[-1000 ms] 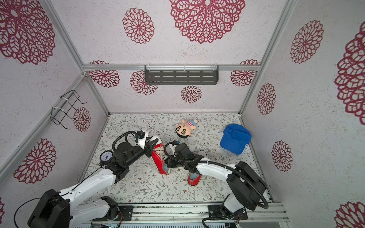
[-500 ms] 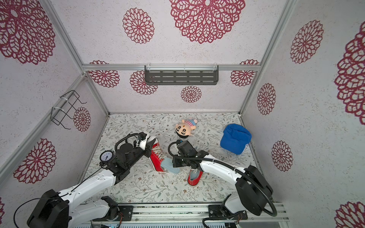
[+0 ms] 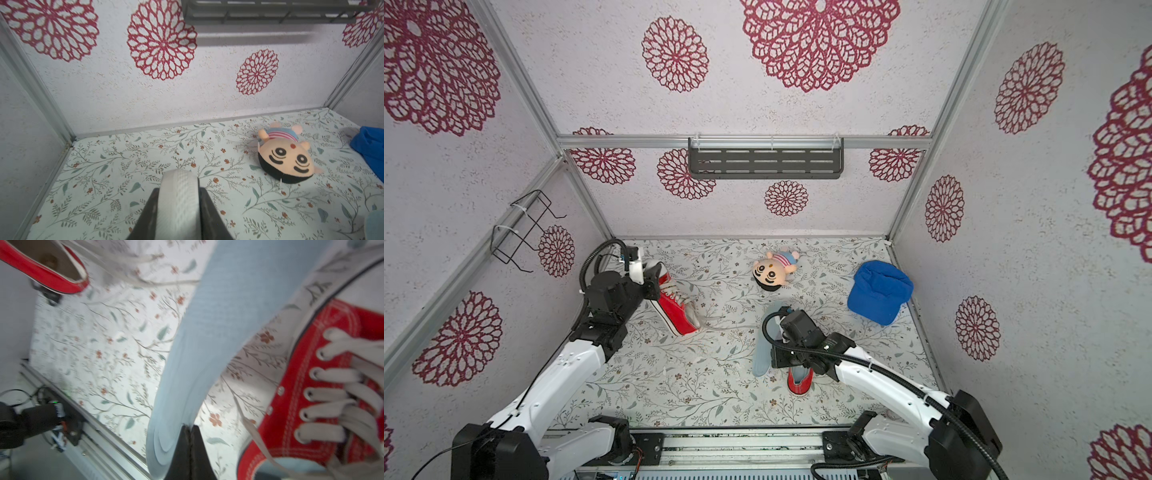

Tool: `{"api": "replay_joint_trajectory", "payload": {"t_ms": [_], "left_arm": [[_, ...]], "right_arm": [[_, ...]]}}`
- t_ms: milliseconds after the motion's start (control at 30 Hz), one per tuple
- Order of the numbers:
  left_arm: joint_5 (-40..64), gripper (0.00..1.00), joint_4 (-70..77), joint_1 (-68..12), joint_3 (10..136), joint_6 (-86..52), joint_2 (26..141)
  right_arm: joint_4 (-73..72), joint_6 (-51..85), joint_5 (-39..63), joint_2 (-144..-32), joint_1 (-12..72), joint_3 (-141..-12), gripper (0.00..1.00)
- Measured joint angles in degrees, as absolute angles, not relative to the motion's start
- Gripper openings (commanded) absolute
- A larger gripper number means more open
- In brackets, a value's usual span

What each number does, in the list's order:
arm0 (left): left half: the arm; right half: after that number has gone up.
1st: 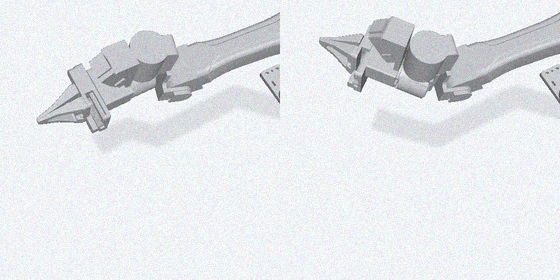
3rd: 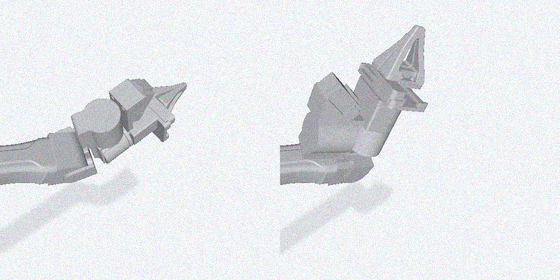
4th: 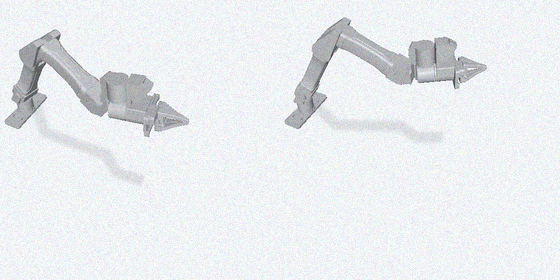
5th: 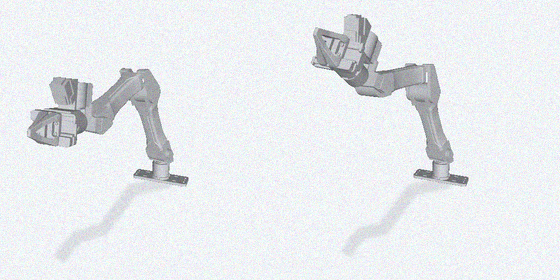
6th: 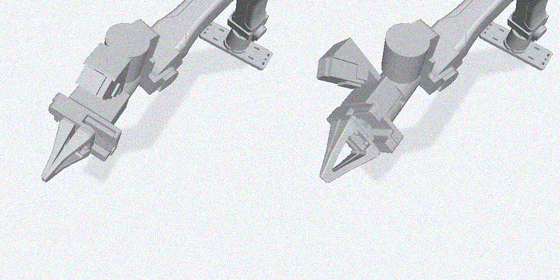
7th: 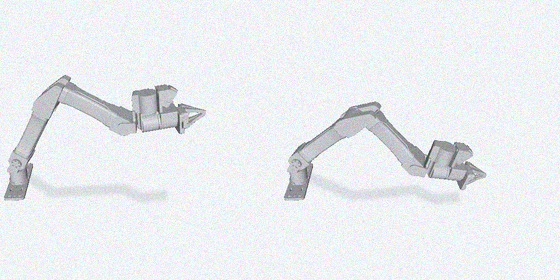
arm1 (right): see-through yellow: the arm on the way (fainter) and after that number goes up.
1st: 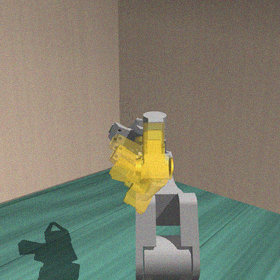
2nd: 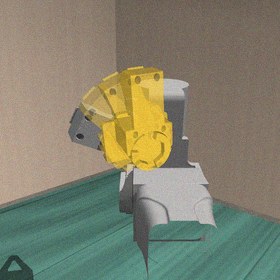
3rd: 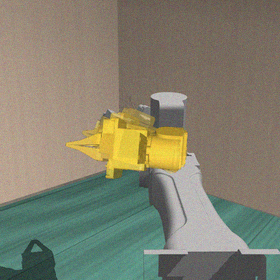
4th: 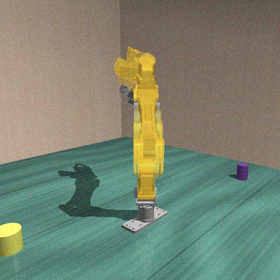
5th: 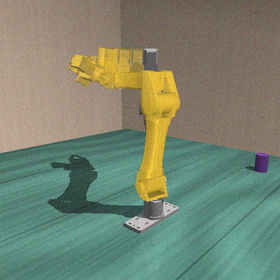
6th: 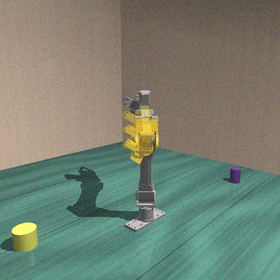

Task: Remove the insole from the shoe
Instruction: Place the insole at the center of the board, then place the shoe at the center of the board.

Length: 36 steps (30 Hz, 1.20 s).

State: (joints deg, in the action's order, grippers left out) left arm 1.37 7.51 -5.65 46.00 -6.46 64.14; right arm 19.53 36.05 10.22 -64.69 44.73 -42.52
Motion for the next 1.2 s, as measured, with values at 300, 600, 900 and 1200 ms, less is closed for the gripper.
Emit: {"api": "replay_joint_trajectory", "payload": {"t_ms": [300,600,900,1200], "left_arm": [[10.7,0.0,4.8,11.6,63.4,-28.0,71.1],[16.0,0.0,4.7,13.3,70.3,-38.9,78.4],[22.4,0.0,1.7,13.4,72.2,-37.1,79.5],[36.6,0.0,2.4,13.4,76.0,-32.9,80.1]], "right_arm": [[-7.9,44.2,20.6,-80.8,48.2,-44.8,0.0],[-28.9,57.8,25.4,-106.1,55.5,-55.7,0.0],[-34.1,63.4,28.8,-113.2,55.8,-56.3,0.53],[-13.5,42.9,16.8,-78.8,46.2,-48.6,0.86]]}}
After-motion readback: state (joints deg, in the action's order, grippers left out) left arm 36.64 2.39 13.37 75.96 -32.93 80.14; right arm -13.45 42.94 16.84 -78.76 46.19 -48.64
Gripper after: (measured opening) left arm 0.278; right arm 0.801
